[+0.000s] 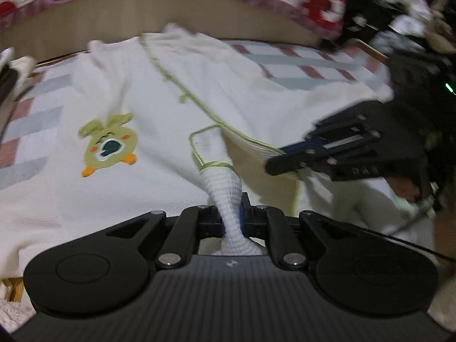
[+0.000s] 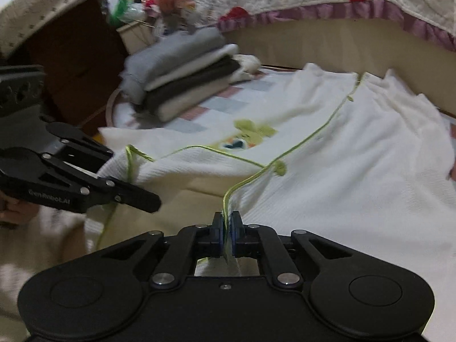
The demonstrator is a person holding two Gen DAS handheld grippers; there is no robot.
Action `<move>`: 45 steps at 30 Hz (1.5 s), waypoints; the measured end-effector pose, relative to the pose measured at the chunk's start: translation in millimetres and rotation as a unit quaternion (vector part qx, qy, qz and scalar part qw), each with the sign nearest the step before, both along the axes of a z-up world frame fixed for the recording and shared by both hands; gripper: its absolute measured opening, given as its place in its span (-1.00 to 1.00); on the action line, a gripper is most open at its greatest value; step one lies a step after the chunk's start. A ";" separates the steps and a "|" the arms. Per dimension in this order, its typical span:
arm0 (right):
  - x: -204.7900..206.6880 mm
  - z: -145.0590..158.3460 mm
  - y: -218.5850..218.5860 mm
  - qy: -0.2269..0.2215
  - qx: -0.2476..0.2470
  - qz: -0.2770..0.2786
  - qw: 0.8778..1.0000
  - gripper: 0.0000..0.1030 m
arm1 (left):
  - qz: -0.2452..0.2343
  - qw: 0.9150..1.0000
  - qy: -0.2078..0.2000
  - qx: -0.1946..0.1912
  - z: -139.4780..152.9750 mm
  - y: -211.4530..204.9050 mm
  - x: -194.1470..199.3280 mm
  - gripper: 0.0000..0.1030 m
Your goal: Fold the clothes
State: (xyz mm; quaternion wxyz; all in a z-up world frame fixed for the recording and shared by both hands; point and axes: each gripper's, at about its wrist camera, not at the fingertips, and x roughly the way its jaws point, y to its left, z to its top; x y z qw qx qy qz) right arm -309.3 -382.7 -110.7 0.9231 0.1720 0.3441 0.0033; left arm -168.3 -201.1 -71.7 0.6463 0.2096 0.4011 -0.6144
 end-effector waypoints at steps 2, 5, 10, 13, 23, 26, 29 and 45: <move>-0.6 -4.4 4.0 0.018 0.006 0.025 1.000 -0.85 | -0.010 0.999 0.013 0.040 -19.3 -7.2 -8.3 -0.85; 12.7 -27.7 16.1 0.078 0.005 0.059 0.995 -0.85 | -0.014 0.996 0.019 0.082 -42.9 -13.2 -21.1 -0.85; 25.2 -40.0 29.6 0.125 -0.017 0.072 0.989 -0.84 | 0.004 0.993 0.038 0.108 -54.2 -13.1 -17.6 -0.35; 30.5 -45.2 27.3 0.133 -0.016 0.058 0.989 -0.76 | 0.025 0.994 0.048 0.099 -43.2 -6.5 -1.7 -0.16; 11.0 -20.1 -12.7 0.054 0.066 -0.013 0.996 -0.31 | 0.217 0.976 -0.003 -0.005 -9.5 2.3 153.2 0.25; 8.7 -16.5 -42.5 0.048 0.056 -0.079 0.994 -0.24 | 0.242 0.969 -0.052 0.011 -32.3 -30.3 196.1 0.25; 13.9 -15.4 -77.6 0.053 0.044 -0.144 0.987 -0.22 | 0.236 0.970 -0.056 0.028 -56.6 -70.3 229.1 0.25; 72.2 -26.0 -309.1 0.032 0.046 -0.377 0.924 -0.08 | 0.303 0.953 0.007 -0.023 -108.4 -208.0 355.0 0.25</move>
